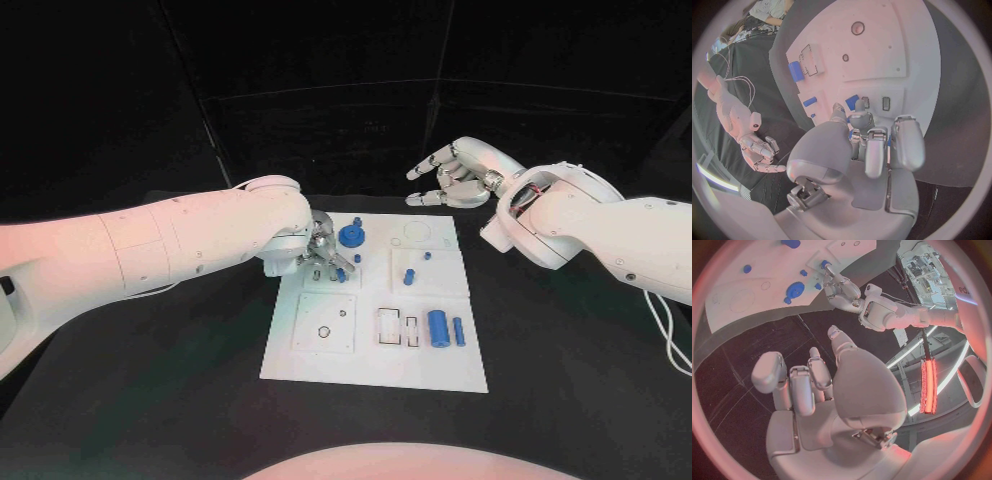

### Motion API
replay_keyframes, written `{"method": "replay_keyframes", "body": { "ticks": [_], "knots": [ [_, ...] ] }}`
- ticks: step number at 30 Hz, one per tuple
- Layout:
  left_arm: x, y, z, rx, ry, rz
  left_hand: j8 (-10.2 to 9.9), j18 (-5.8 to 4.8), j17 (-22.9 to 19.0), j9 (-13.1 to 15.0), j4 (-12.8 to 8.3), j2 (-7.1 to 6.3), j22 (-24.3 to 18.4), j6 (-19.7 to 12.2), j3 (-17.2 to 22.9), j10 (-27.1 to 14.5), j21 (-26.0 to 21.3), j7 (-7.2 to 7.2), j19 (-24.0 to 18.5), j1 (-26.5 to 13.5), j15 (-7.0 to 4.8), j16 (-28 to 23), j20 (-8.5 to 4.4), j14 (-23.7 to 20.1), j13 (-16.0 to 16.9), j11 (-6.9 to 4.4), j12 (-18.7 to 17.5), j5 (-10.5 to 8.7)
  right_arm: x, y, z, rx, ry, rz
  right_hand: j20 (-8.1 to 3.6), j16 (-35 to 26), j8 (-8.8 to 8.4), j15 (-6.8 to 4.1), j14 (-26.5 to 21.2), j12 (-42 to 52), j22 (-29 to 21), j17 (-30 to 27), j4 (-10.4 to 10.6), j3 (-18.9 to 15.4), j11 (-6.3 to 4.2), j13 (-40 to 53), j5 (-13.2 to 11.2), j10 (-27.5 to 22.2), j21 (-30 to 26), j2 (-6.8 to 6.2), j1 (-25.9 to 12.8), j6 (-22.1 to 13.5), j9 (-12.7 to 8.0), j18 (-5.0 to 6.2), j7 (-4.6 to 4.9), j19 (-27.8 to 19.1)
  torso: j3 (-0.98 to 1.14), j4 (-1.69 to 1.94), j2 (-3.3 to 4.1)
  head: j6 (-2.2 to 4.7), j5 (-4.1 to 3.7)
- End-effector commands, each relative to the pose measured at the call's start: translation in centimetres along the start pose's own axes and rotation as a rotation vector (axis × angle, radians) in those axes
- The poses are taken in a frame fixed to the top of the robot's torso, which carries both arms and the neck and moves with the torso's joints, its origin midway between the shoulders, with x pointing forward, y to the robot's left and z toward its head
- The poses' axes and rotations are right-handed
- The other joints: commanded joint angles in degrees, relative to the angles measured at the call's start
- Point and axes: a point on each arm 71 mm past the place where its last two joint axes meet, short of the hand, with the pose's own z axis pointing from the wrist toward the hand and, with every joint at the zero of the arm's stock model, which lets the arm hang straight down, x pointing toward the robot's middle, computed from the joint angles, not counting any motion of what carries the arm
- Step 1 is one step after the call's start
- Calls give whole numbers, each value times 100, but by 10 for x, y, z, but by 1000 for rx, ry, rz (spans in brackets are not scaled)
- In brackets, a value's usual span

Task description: Assemble the parts on the task board

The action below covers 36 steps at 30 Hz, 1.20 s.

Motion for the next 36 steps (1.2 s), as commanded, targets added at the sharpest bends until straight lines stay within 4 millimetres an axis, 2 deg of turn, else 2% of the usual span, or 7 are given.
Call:
{"method": "replay_keyframes", "body": {
  "ticks": [1,11,15,18,19,28,36],
  "knots": [
    [0,0,0,-10,11,25,24,-103,1508,10,-29,-8,13,-43,10,20,25,-3,58,65,-11,36,3,585,10,-14,35,14,0,1,1,-3,6,0,-3,-27,20,-7,361,-26,-7,548,9,-31,-6,-4,20,-37,-40,5,38,10,3,67,-3,-33,-1,-1,3,-9,-12],
    [-1,-2,2,-16,10,30,38,-105,1508,29,-48,-2,30,-52,26,28,37,-3,60,81,-10,36,4,585,31,-14,52,14,1,2,2,-5,11,0,-3,-27,20,-7,361,-26,-7,548,9,-31,-6,-4,20,-37,-40,5,38,10,3,67,-3,-33,-4,1,5,-34,-27],
    [-2,-2,3,-18,11,31,43,-106,1508,34,-54,1,35,-54,31,30,39,-3,61,86,-10,36,5,585,37,-14,58,14,2,3,2,-5,13,1,-3,-27,20,-7,361,-26,-7,548,9,-31,-6,-4,20,-37,-40,5,38,10,3,67,-3,-33,1,2,4,-44,-36],
    [-2,-2,3,-19,12,32,47,-110,1508,40,-60,5,54,-57,37,39,52,-3,66,91,-10,36,5,585,56,-14,74,14,2,3,3,-5,15,1,-3,-27,20,-7,361,-26,-7,548,9,-31,-6,-4,20,-37,-40,5,38,10,3,67,-3,-33,0,2,5,-44,-39],
    [-2,-2,3,-19,12,33,47,-110,1508,40,-60,5,54,-57,37,39,52,-3,66,91,-10,36,5,585,56,-14,74,14,2,3,3,-5,16,1,-3,-27,20,-7,361,-26,-7,548,9,-31,-6,-4,20,-37,-40,5,38,10,3,67,-3,-33,-1,4,4,-24,-43],
    [-2,-4,4,-21,20,39,88,-114,1508,98,-154,-7,88,-88,90,50,75,-2,67,167,-8,36,8,585,92,-14,103,14,3,3,4,0,20,1,-4,-28,25,-8,362,-22,-8,548,17,-39,-7,-1,28,-33,-43,15,35,15,4,67,-5,-31,5,0,3,-54,-54],
    [-1,-6,5,-20,27,46,121,-117,1508,148,-255,-9,118,-116,157,50,94,-1,66,247,-6,36,11,585,108,-13,111,15,4,4,4,2,23,1,-4,-28,25,-8,362,-22,-8,548,17,-39,-7,-1,28,-33,-43,15,35,15,4,67,-5,-31,-1,4,2,-66,-66]
  ]
}}
